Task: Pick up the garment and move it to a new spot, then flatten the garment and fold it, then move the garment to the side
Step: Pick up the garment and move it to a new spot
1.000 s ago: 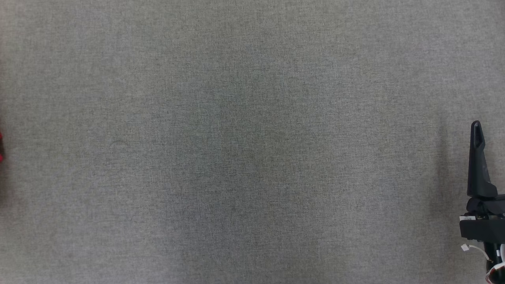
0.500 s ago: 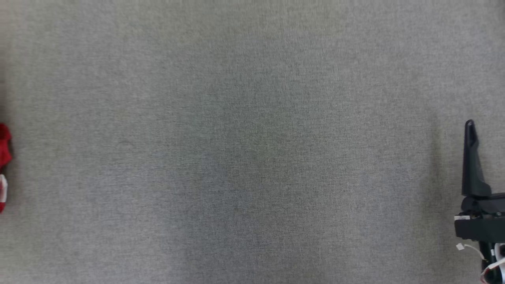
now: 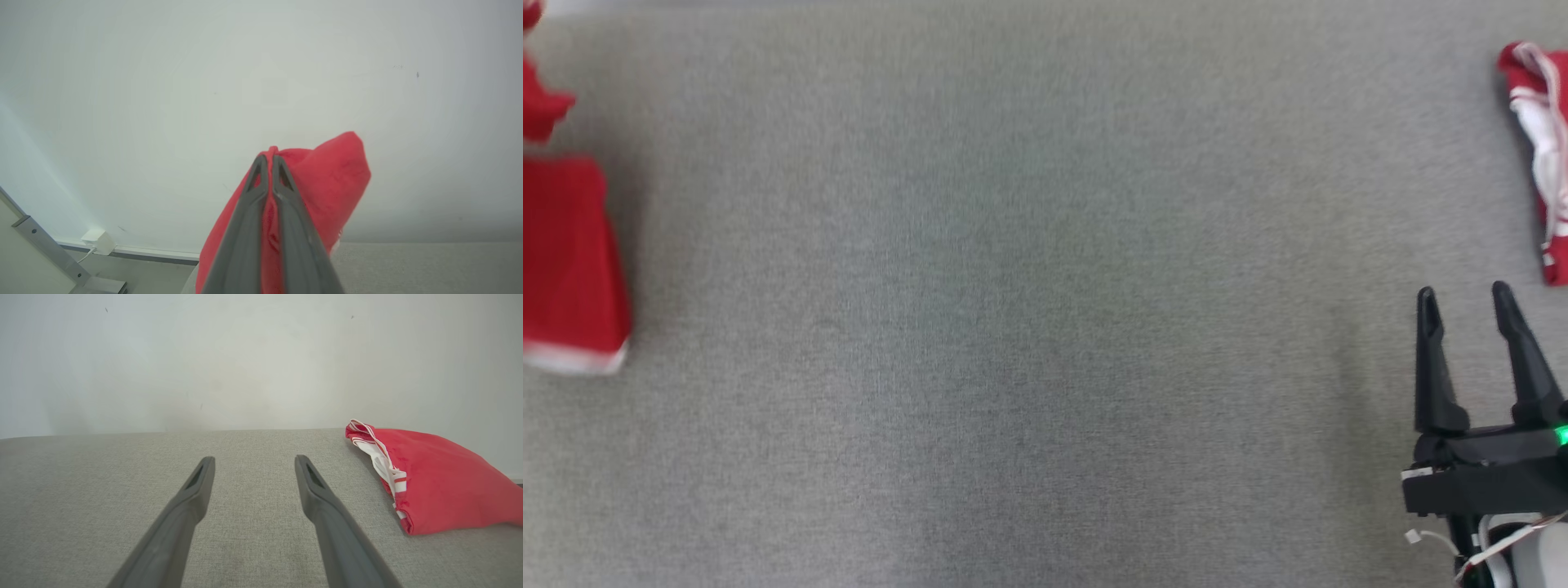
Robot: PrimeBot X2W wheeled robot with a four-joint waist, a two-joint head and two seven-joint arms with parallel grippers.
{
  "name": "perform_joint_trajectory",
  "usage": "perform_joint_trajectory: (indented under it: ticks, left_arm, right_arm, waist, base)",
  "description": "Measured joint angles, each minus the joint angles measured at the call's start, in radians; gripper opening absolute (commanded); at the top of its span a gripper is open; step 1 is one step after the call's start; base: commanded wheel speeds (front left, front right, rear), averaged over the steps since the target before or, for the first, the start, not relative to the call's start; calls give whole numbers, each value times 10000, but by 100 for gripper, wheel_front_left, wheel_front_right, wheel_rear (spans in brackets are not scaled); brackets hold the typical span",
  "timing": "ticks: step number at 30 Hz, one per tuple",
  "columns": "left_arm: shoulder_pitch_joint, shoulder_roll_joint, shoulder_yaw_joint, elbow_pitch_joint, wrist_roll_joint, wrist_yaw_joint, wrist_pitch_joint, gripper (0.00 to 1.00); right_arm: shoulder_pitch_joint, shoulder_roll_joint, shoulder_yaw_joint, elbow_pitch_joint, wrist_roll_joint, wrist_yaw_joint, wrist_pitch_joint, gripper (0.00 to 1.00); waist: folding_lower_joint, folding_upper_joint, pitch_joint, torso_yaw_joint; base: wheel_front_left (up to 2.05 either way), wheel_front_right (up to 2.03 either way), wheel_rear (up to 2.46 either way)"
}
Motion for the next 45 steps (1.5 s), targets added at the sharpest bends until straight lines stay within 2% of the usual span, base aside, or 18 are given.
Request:
perform_joint_trajectory:
  ticks: [5, 11, 17, 25, 32, 44, 45]
  left_arm:
    - [-395, -259, -1068, -1519, -104, -13, 334, 0]
    - [-611, -663, -2232, -3591, -853, -13, 1133, 0]
    - [-718, -1653, -3279, -5053, -1413, -13, 1879, 0]
    - [-66, -3087, -4491, -5699, -1946, -15, 2033, 0]
    - [1983, -3283, -4725, -5912, -2322, 253, 1712, 0]
    - [6683, -2871, -4280, -5099, -3143, 1139, 314, 0]
    - [6828, -2834, -4274, -4987, -3154, 1164, 259, 35]
  right_arm:
    - [8, 311, 19, 360, 73, 0, -127, 100]
    - [34, 629, -8, 719, 115, 0, -176, 100]
    - [41, 953, -105, 671, 148, 0, -182, 100]
    - [87, 1101, -222, 637, 159, 0, -184, 100]
    - [130, 1185, -343, 623, 155, 0, -184, 100]
    - [145, 1106, -38, 832, 155, 0, -182, 100]
    - [130, 1104, -4, 859, 157, 0, -184, 100]
  waist:
    - [-1, 0, -516, -269]
    - [0, 0, -909, -973]
    - [1, -1, -1192, -1826]
    - [0, -1, -1358, -2796]
    - [1, -1, -1327, -2981]
    - [1, -1, -1449, -2186]
    - [1, 0, -1459, -2139]
  base:
    - [0, 0, 0]
    - [0, 0, 0]
    - [0, 0, 0]
    - [0, 0, 0]
    - [0, 0, 0]
    - [0, 0, 0]
    - [0, 0, 0]
